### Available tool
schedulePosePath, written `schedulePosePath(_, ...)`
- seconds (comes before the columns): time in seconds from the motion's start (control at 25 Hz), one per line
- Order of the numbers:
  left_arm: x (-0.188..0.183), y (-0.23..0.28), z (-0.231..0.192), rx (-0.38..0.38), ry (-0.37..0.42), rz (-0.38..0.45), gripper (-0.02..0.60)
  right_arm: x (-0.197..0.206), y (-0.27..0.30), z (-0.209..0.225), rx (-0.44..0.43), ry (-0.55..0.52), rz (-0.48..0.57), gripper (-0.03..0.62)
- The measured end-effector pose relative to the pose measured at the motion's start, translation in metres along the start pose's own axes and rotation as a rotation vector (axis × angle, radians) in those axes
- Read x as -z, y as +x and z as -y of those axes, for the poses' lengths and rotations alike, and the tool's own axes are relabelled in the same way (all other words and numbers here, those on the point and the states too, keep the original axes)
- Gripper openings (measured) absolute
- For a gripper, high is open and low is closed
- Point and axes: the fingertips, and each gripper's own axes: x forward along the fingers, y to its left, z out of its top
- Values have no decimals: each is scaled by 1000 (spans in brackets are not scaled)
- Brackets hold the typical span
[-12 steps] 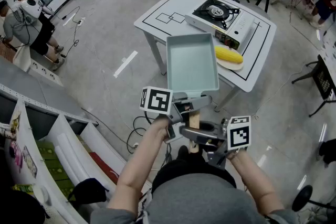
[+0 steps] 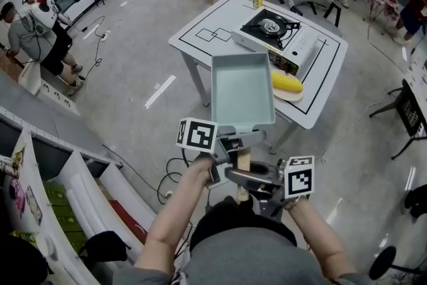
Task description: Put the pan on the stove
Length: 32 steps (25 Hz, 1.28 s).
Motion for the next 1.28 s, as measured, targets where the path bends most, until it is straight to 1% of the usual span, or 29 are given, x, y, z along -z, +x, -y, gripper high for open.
schedulePosePath(0.24,-10,23,2,15,-14,6,169,-16,-17,4,2,-6,-1,153)
schedulePosePath(0.36,-18,29,-3,5,-9,-5,169,-25,-19,9,11,-10,0,155)
schedulePosePath(0.6,-50,33,-22,20,-22,-10,169,-54,-9,34,26,-12,3,155)
schedulePosePath(0.8,-93,33,-45,34,-17,-40,169,-92,11,63,52,-21,27,156)
schedulePosePath(0.96,-143,33,-62,41,7,-81,170,-137,33,89,73,-29,55,156)
schedulePosePath(1.12,-190,32,-77,58,2,-119,169,-182,55,110,93,-24,92,156)
schedulePosePath(1.28,-234,30,-90,79,16,-164,169,-223,77,132,121,-32,140,156)
